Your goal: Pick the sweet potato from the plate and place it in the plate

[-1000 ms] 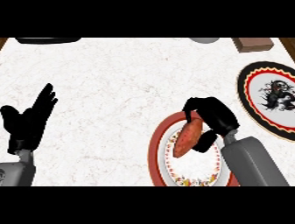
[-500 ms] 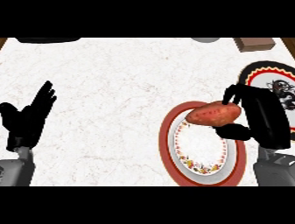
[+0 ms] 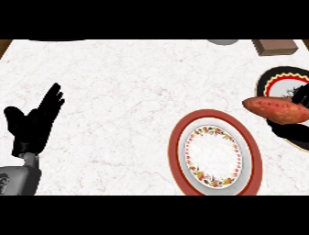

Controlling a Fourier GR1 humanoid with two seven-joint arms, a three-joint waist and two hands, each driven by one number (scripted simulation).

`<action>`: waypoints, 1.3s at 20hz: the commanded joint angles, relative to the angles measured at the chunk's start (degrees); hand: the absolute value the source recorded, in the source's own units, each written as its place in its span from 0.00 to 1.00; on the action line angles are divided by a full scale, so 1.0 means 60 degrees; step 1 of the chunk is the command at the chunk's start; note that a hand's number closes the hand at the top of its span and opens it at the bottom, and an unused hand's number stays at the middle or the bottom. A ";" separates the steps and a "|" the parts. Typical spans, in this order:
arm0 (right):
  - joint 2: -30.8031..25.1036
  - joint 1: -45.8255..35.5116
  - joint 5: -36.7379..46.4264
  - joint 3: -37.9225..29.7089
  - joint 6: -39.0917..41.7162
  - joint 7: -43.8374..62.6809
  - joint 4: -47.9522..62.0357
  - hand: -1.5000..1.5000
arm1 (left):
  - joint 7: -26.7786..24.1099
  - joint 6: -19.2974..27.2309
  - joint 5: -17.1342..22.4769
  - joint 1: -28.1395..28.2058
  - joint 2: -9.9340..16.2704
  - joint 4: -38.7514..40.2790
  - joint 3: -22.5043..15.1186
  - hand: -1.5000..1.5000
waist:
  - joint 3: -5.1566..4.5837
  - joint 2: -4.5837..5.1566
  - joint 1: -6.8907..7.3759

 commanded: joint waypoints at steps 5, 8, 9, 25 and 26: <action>-0.1554 -0.0716 -0.1291 -0.2064 -0.0031 -0.1513 0.2871 1.00 | 0.0329 -0.0074 -0.0163 0.0220 -0.0208 -0.0548 -0.0120 0.50 | 0.0004 0.0017 0.0102; -0.2086 -0.1917 -0.0884 -0.1999 -0.0422 -0.1993 0.4950 1.00 | 0.0277 0.0003 -0.0315 -0.0624 -0.0215 0.0286 0.0060 0.50 | 0.0003 0.0041 0.0130; -0.2437 -0.1011 -0.1121 -0.2402 -0.0276 -0.2645 0.4807 1.00 | 0.0184 -0.0111 -0.0243 -0.0169 -0.0138 -0.0020 0.0073 0.50 | 0.0005 0.0030 0.0102; -0.3599 -0.3242 -0.1908 -0.2751 0.0126 -0.6598 1.0525 0.00 | -0.0079 0.0127 -0.0727 -0.0018 -0.0625 -0.0027 -0.0226 0.50 | 0.0021 0.0057 0.0232; -0.3430 -0.3348 -0.2239 -0.2769 0.0475 -0.6760 0.9981 0.00 | 0.0054 0.0030 -0.0372 -0.0588 -0.0595 0.0406 0.0111 0.50 | 0.0013 0.0043 0.0125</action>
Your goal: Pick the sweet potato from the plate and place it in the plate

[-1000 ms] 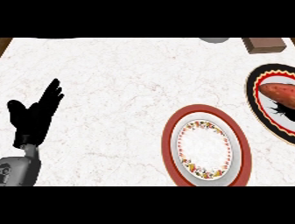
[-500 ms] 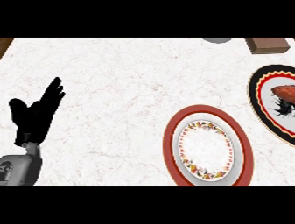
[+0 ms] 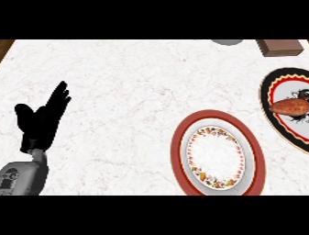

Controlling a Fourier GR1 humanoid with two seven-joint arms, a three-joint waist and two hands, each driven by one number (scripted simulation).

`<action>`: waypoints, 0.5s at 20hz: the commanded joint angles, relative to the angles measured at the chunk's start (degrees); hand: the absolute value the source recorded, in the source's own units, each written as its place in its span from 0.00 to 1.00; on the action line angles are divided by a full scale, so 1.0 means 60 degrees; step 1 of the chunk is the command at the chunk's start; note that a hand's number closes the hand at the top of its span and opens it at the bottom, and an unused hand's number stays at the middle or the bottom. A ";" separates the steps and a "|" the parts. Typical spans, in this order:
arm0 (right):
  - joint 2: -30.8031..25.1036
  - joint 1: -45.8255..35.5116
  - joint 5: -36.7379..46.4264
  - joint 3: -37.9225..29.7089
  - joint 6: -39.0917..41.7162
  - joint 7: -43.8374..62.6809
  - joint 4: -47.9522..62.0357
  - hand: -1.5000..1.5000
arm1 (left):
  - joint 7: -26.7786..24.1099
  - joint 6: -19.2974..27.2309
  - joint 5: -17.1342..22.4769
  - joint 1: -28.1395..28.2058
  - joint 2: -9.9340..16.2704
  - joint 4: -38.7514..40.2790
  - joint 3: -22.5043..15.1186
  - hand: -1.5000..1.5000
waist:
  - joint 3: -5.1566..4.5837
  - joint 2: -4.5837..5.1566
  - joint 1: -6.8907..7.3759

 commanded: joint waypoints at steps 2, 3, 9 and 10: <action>0.0188 -0.0185 -0.1351 -0.0705 0.0417 -0.1982 -0.0253 0.00 | -0.0002 -0.0286 0.0128 0.0097 0.0283 0.0055 0.0202 0.50 | -0.0003 -0.0047 -0.0109; 0.0556 -0.0518 -0.1572 -0.0607 0.0686 -0.1914 -0.0509 0.00 | -0.0235 -0.0247 0.0072 0.0470 0.0062 0.0003 0.0039 0.50 | -0.0010 -0.0070 -0.0068; 0.0259 -0.0431 -0.3470 -0.1565 0.2981 0.0257 -0.1211 0.00 | 0.0294 -0.0427 0.0366 0.0260 0.0427 -0.0231 0.0453 0.50 | -0.0029 -0.0123 -0.0250; 0.0558 -0.0371 -0.3704 -0.1602 0.3085 0.0787 -0.1445 0.00 | -0.0019 0.0068 -0.0082 0.0266 0.0110 -0.0216 0.0224 0.50 | -0.0033 -0.0134 -0.0308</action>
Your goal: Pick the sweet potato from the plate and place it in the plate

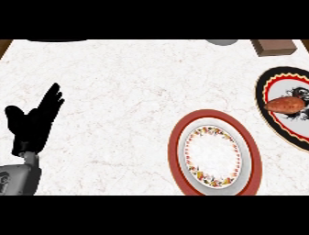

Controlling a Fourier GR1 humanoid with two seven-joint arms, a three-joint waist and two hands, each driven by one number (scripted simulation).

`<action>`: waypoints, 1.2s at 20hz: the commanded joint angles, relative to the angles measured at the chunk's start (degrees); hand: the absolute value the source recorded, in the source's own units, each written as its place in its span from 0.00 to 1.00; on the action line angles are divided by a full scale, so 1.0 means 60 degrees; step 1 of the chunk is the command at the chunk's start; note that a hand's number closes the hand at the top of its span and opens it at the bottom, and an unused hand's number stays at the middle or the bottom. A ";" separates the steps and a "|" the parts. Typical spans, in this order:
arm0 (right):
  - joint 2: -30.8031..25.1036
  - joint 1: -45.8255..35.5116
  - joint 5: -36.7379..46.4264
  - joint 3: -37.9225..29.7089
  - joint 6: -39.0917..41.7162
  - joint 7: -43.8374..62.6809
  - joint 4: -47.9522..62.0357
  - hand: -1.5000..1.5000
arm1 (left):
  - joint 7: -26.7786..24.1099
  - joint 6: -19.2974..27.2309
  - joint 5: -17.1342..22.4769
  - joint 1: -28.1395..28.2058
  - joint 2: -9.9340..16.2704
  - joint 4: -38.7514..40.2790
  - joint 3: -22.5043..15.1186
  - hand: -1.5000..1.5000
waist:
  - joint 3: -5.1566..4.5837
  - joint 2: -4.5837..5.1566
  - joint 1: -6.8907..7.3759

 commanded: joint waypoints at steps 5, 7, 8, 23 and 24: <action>-0.0599 0.0650 -0.2190 -0.1012 0.3078 0.1627 0.0370 0.00 | 0.0210 -0.0216 0.0106 0.0563 0.0053 -0.0599 -0.0004 0.50 | 0.0006 0.0015 0.0026; -0.1011 0.0361 -0.2433 -0.0940 0.3445 0.2022 0.0422 0.00 | -0.0069 0.0524 -0.0530 -0.0211 -0.0514 0.0097 -0.0280 0.50 | 0.0006 0.0054 0.0026; -0.1085 0.0642 -0.2392 -0.0915 0.3278 0.1349 0.0755 0.00 | 0.0689 -0.0019 -0.0086 0.0094 -0.0174 -0.0764 -0.0162 0.50 | 0.0012 0.0055 0.0107; -0.3442 0.0363 -0.1916 -0.0509 0.3482 -0.1616 0.4582 0.00 | -0.0167 -0.0218 -0.0349 0.0062 -0.0274 -0.0094 0.0082 0.50 | 0.0030 0.0119 0.0245; -0.3067 0.0548 -0.1815 -0.0344 0.3108 -0.2071 0.4467 0.00 | -0.0136 -0.0314 -0.0134 -0.0104 -0.0344 0.0092 0.0194 0.50 | 0.0028 0.0112 0.0216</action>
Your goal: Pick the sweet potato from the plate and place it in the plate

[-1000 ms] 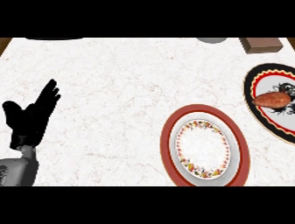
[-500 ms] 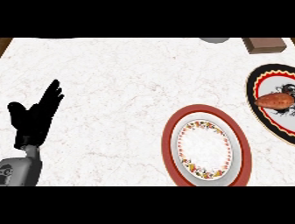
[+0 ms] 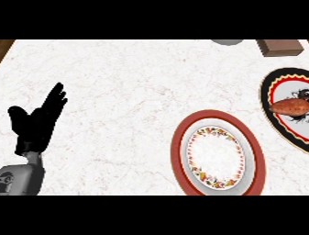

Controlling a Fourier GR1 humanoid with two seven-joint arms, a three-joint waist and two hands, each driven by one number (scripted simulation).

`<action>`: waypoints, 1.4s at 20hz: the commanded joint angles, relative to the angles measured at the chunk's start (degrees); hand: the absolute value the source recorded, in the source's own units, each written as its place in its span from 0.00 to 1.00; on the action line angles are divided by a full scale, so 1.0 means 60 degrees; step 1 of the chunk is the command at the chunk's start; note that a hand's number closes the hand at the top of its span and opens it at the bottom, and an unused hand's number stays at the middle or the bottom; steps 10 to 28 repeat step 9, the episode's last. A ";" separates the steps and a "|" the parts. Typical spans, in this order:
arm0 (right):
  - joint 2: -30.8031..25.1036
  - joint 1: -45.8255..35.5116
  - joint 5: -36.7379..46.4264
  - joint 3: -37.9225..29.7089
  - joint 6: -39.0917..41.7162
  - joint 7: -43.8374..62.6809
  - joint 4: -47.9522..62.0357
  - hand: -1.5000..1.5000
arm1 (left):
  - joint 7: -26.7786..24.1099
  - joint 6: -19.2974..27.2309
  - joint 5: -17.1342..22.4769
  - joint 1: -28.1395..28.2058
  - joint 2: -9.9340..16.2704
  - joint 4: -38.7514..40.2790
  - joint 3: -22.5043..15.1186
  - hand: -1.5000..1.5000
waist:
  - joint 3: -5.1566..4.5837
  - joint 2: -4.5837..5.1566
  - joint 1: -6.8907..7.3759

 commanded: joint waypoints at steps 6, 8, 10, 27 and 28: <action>-0.0900 0.0293 0.0278 0.0356 0.0550 -0.1500 0.1300 0.00 | -0.0124 0.0091 -0.0233 -0.0233 -0.0198 0.0281 -0.0058 0.50 | 0.0014 0.0027 0.0017; -0.0835 -0.0242 0.0476 0.0589 0.0194 -0.1171 0.1486 0.00 | -0.0426 0.0280 -0.0516 -0.0143 -0.0518 0.0436 -0.0349 0.50 | 0.0019 0.0053 0.0090; -0.1073 0.0162 0.0419 0.0493 0.0483 -0.1596 0.1576 0.00 | 0.0070 -0.0376 0.0109 -0.0160 0.0153 -0.0124 0.0126 0.50 | 0.0030 0.0047 0.0123; -0.1073 0.0162 0.0419 0.0493 0.0483 -0.1596 0.1576 0.00 | 0.0070 -0.0376 0.0109 -0.0160 0.0153 -0.0124 0.0126 0.50 | 0.0030 0.0047 0.0123; -0.1073 0.0162 0.0419 0.0493 0.0483 -0.1596 0.1576 0.00 | 0.0070 -0.0376 0.0109 -0.0160 0.0153 -0.0124 0.0126 0.50 | 0.0030 0.0047 0.0123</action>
